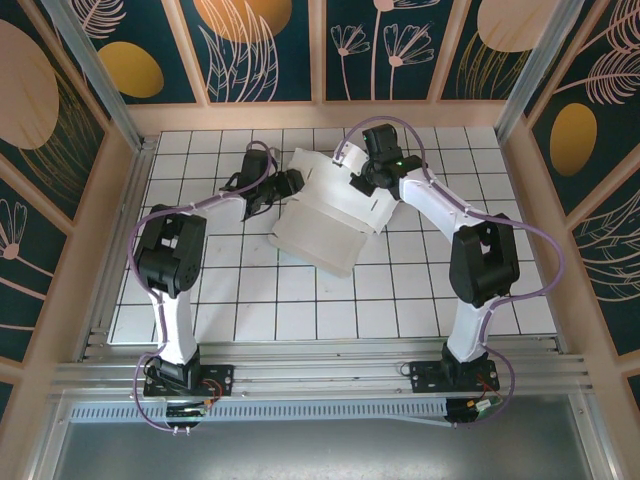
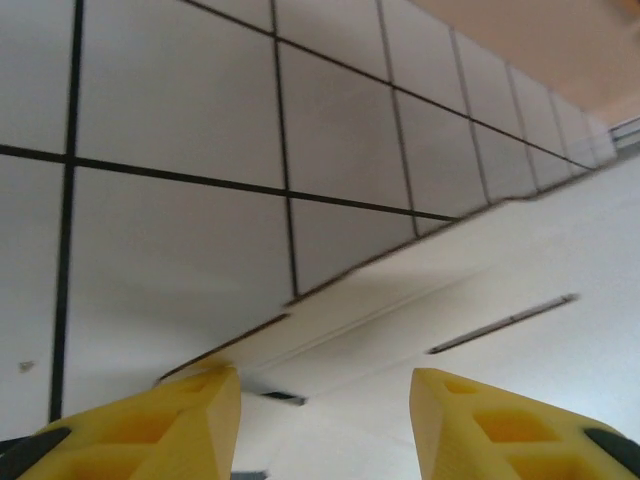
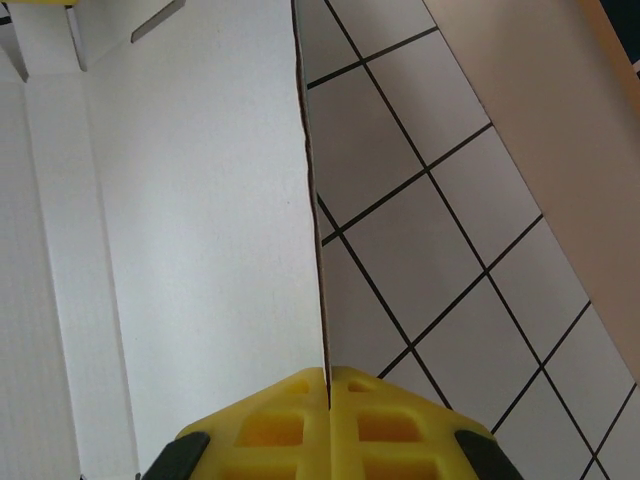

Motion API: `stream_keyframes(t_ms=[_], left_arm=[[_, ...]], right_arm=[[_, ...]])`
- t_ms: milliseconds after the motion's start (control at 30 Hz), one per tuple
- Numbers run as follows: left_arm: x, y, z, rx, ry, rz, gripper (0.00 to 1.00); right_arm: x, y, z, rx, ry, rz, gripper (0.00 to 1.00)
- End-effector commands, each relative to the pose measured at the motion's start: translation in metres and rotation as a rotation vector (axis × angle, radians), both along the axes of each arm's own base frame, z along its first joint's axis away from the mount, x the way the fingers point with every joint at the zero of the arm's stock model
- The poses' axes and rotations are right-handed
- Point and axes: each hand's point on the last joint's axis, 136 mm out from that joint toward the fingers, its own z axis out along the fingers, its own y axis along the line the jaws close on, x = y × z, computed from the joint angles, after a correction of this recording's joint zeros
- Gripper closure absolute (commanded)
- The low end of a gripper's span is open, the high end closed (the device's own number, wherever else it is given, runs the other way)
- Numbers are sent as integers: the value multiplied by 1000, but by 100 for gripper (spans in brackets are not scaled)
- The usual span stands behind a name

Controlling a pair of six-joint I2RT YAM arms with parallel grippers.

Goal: Fold the paper box

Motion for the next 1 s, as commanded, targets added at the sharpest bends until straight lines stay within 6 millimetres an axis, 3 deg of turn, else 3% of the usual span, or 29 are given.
stream_keyframes(t_ms=[0, 67, 233, 500, 767, 867, 967], left_arm=[[-5, 13, -29, 120, 60, -22, 49], [-8, 15, -34, 159, 53, -57, 47], [-11, -3, -39, 127, 34, -200, 45], [-9, -11, -30, 66, 2, -232, 69], [-13, -11, -18, 83, -54, -264, 78], [-17, -11, -15, 105, -87, -292, 78], [-18, -9, -9, 137, -124, -310, 70]], right_arm=[[0, 0, 14, 19, -10, -20, 100], [1, 0, 15, 15, -12, -21, 100], [3, 0, 17, 21, -16, -22, 100], [6, 2, 17, 33, -11, -32, 100], [5, 4, 14, 35, 1, -34, 100], [5, 4, 11, 39, 9, -36, 100], [4, 6, 9, 37, 13, -35, 100]])
